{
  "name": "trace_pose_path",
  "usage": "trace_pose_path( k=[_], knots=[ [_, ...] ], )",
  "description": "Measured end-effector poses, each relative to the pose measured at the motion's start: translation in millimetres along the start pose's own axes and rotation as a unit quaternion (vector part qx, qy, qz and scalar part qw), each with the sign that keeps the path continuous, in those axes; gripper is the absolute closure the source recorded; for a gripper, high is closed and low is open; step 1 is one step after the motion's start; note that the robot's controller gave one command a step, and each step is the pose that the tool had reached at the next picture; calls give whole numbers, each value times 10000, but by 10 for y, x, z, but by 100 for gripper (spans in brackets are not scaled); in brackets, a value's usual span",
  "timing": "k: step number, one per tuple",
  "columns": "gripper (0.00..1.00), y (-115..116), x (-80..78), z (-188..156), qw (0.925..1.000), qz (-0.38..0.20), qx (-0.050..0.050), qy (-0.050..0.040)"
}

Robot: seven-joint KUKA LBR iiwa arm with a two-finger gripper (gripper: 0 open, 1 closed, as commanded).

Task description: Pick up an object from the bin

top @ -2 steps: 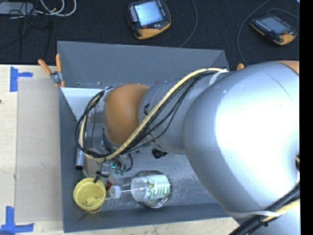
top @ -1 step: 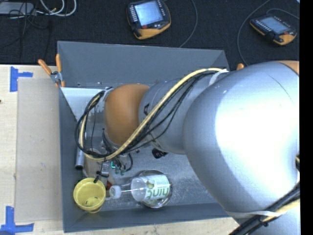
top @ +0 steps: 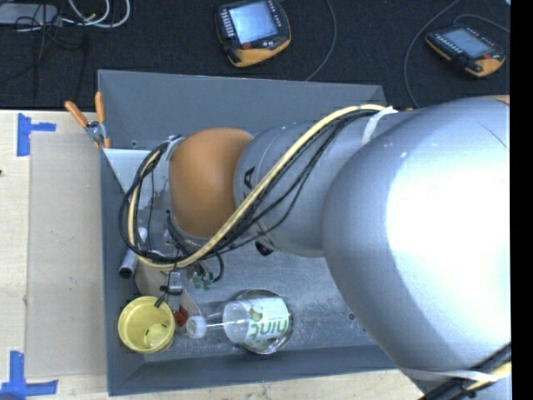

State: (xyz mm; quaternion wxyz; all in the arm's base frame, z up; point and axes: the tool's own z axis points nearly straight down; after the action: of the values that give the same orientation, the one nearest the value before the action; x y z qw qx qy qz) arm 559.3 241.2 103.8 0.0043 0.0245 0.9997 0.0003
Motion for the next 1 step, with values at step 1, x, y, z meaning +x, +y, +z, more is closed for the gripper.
trace_pose_path(
  k=[1],
  knots=[
    [0, -2, 1, 9, 10000, 2, 1, 1]
  ],
)
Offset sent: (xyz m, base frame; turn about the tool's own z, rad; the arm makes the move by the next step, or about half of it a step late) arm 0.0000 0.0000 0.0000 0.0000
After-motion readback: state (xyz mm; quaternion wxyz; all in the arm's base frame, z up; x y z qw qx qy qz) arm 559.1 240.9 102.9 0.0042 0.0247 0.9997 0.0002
